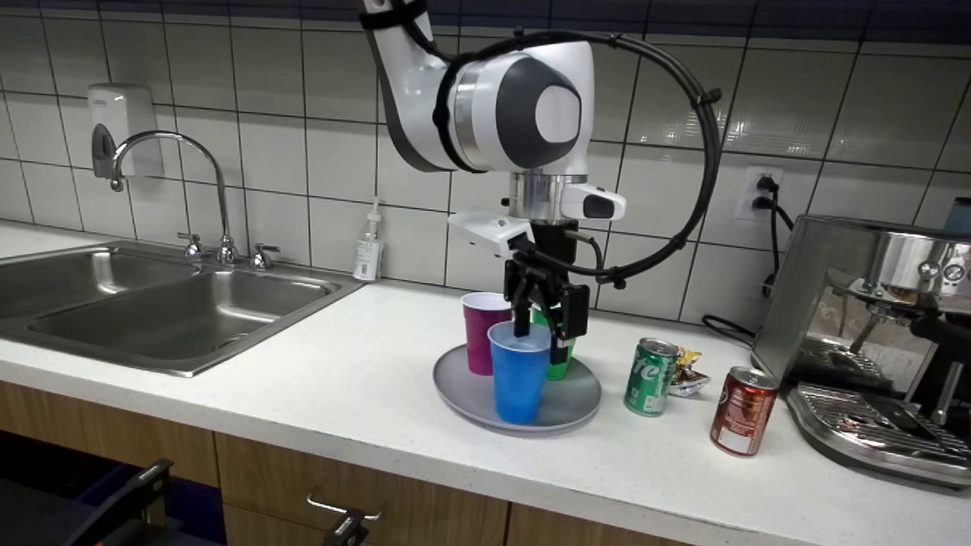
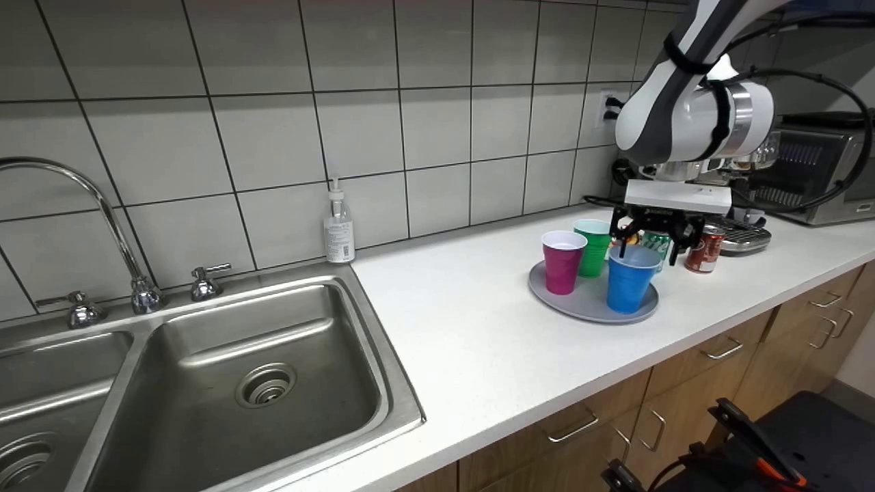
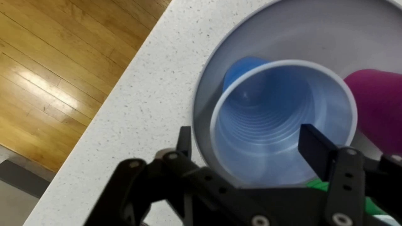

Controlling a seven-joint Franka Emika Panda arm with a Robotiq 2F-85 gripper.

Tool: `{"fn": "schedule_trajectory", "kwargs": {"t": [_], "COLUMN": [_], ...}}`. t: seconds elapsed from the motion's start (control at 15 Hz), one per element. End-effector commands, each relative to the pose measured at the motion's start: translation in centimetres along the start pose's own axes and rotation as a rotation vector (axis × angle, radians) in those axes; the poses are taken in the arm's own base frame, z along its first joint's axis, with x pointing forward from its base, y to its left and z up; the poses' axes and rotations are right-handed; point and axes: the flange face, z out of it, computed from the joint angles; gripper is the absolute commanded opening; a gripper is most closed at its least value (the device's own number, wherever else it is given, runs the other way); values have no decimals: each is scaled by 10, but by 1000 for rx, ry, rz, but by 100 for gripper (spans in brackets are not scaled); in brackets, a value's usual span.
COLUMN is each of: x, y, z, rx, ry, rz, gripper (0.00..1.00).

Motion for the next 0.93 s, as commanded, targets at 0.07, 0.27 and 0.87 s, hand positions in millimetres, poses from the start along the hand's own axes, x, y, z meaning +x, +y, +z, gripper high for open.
{"fn": "schedule_trajectory", "kwargs": {"t": [0.07,0.27,0.87], "x": [-6,-14,-73], "y": [5,11,31], "z": [-18,-27,-51], "rx": [21,29,2], "ry": [31,49,68], "rz": [11,9,-143], "gripper": [100,100,100]}}
